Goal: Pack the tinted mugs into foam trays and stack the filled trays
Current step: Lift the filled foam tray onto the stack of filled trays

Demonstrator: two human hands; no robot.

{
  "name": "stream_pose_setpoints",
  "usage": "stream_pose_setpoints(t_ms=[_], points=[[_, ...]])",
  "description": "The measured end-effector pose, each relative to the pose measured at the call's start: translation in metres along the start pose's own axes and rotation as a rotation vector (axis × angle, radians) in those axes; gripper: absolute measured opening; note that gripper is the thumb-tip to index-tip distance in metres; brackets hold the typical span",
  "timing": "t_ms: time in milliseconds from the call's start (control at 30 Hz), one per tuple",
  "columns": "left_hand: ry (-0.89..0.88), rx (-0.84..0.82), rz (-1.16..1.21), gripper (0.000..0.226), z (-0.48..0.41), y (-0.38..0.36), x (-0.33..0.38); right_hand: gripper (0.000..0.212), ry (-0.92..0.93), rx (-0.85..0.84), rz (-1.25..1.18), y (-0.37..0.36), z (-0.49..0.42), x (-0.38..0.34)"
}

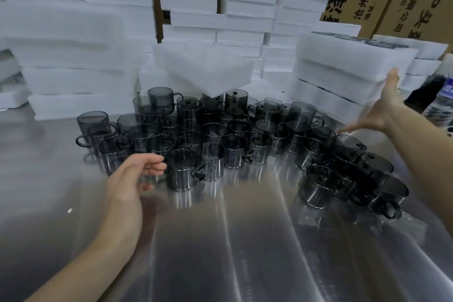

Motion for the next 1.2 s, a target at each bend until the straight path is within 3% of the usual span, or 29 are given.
stream_pose_setpoints(t_ms=[100, 167, 200, 267, 300, 367, 400, 500, 567, 667, 767, 900, 1067, 1133, 1200], points=[[0.011, -0.006, 0.006, 0.036, 0.001, -0.001, 0.001, 0.107, -0.051, 0.026, 0.048, 0.004, 0.003, -0.003], [0.014, -0.010, 0.016, 0.033, 0.001, 0.000, 0.002, 0.086, -0.021, 0.113, 0.076, 0.005, 0.011, -0.010], [0.021, -0.012, 0.020, 0.030, 0.000, 0.000, 0.002, 0.070, 0.085, 0.255, 0.145, 0.002, 0.019, -0.012], [0.043, -0.006, 0.025, 0.029, 0.000, 0.000, 0.001, 0.053, 0.562, 0.699, 0.252, -0.014, 0.040, -0.017], [0.050, -0.003, 0.028, 0.030, -0.001, 0.001, 0.000, 0.054, 0.879, 0.781, 0.250, -0.033, 0.057, -0.018], [0.053, 0.003, 0.037, 0.030, -0.001, 0.000, 0.000, 0.051, 1.317, 0.558, 0.382, -0.081, 0.084, -0.009], [0.051, 0.004, 0.041, 0.029, -0.001, 0.000, 0.001, 0.048, 1.387, 0.343, 0.533, -0.107, 0.093, -0.003], [0.049, 0.008, 0.039, 0.031, 0.001, 0.002, 0.002, 0.062, 1.224, -0.157, 1.100, -0.171, 0.100, 0.016], [0.049, -0.005, 0.023, 0.032, 0.001, 0.002, 0.002, 0.076, 1.045, -0.254, 1.257, -0.202, 0.093, 0.024], [0.056, -0.022, 0.009, 0.033, 0.002, 0.001, 0.001, 0.076, 0.905, -0.246, 1.129, -0.234, 0.093, 0.025], [0.053, -0.037, -0.014, 0.032, 0.002, 0.002, 0.000, 0.062, 1.046, -0.262, 1.142, -0.257, 0.096, 0.025], [0.057, -0.037, -0.022, 0.033, 0.001, 0.002, -0.001, 0.062, 1.072, -0.253, 1.206, -0.281, 0.086, 0.024], [0.058, -0.049, -0.019, 0.034, 0.000, 0.003, -0.002, 0.046, 1.166, -0.151, 1.020, -0.293, 0.075, 0.016], [0.058, -0.051, -0.025, 0.034, 0.000, 0.003, -0.001, 0.050, 1.110, -0.186, 0.895, -0.294, 0.073, 0.012], [0.053, -0.054, -0.033, 0.033, 0.001, 0.004, -0.001, 0.044, 1.027, -0.110, 0.742, -0.290, 0.065, 0.004]])
Point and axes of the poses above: each hand's wrist, its own z-axis away from the middle knuckle, its own y-axis out of the back of the hand, x = y × z, the point moved 1 cm from there along -z, towards the middle knuckle, and after that the axes turned 13 degrees about z, right-handed, at the moved point
